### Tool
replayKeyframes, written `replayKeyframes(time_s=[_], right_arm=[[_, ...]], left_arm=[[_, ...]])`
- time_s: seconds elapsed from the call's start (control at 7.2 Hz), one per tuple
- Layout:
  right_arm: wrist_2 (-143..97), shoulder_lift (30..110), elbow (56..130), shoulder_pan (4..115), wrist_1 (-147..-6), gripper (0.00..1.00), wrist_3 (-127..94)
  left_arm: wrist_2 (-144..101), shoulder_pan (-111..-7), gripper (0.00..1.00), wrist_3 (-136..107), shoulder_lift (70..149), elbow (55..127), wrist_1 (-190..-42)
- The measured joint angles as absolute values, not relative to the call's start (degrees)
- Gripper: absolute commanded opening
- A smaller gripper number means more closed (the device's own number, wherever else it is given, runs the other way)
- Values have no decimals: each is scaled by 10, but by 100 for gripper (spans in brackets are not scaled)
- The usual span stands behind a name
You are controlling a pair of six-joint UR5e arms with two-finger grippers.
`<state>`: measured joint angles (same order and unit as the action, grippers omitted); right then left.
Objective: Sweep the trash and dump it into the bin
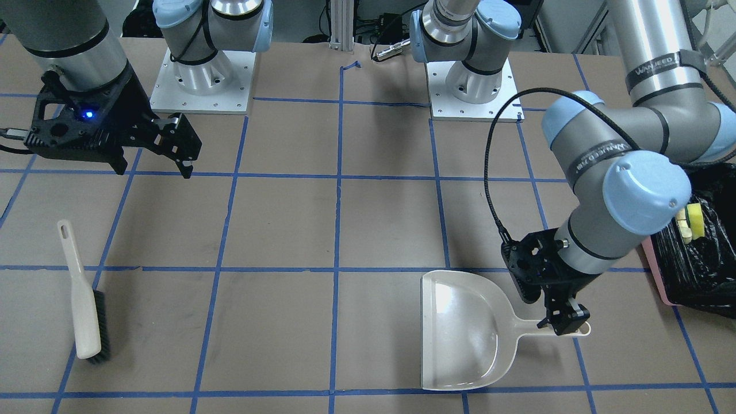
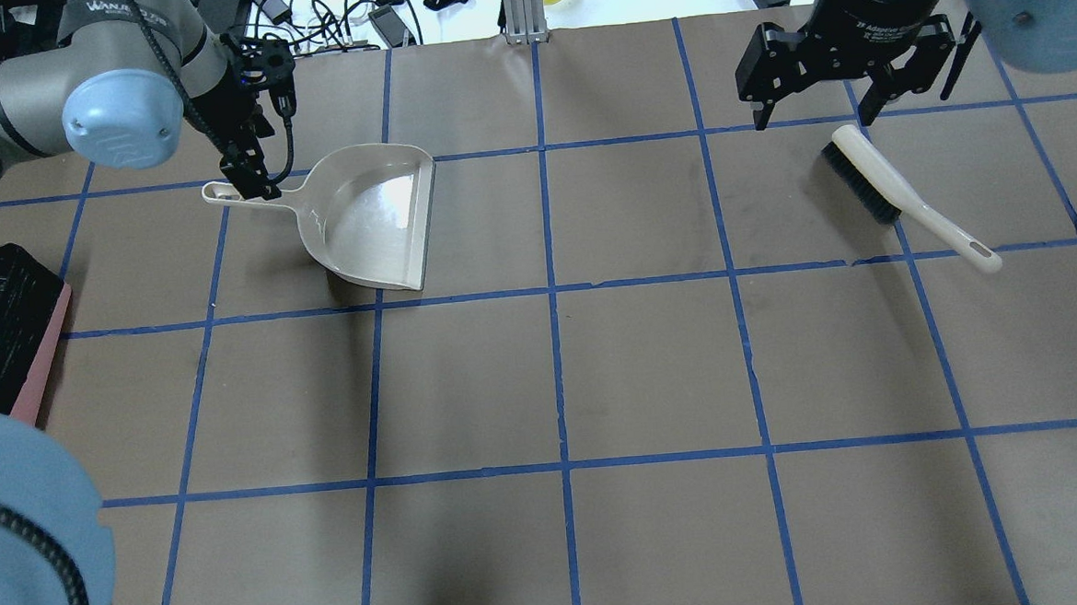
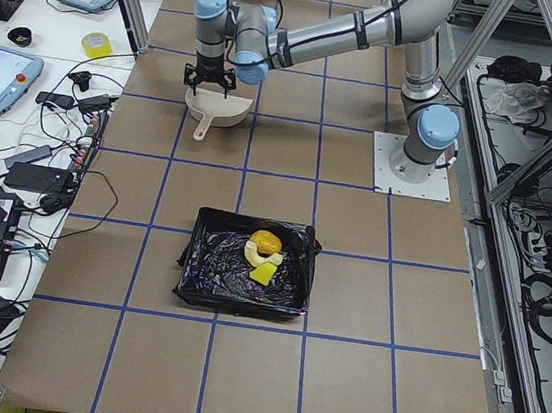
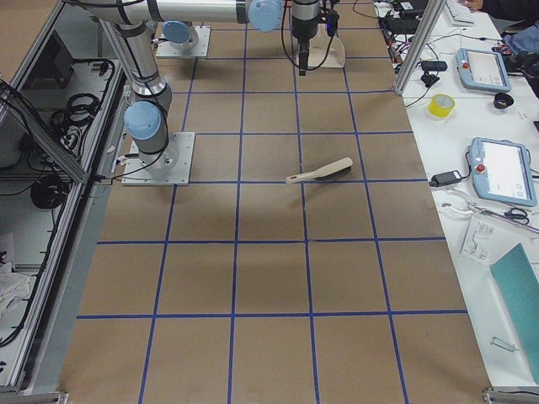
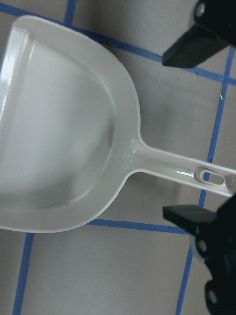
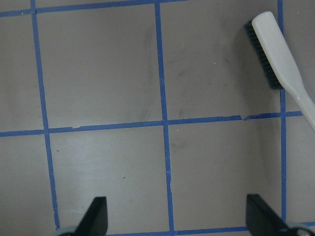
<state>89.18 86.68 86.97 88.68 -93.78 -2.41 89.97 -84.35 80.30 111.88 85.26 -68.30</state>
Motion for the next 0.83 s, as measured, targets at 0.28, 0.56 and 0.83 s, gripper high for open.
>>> replayKeyframes(time_s=[0.28, 0.56, 0.83], right_arm=[[892, 868, 878, 887, -939, 100, -24], [893, 870, 885, 887, -939, 100, -24], [893, 870, 886, 887, -939, 100, -24]], left_arm=[[893, -884, 100, 576, 1052, 856, -741], [891, -921, 100, 363, 988, 857, -790], [893, -926, 100, 241, 933, 856, -856]])
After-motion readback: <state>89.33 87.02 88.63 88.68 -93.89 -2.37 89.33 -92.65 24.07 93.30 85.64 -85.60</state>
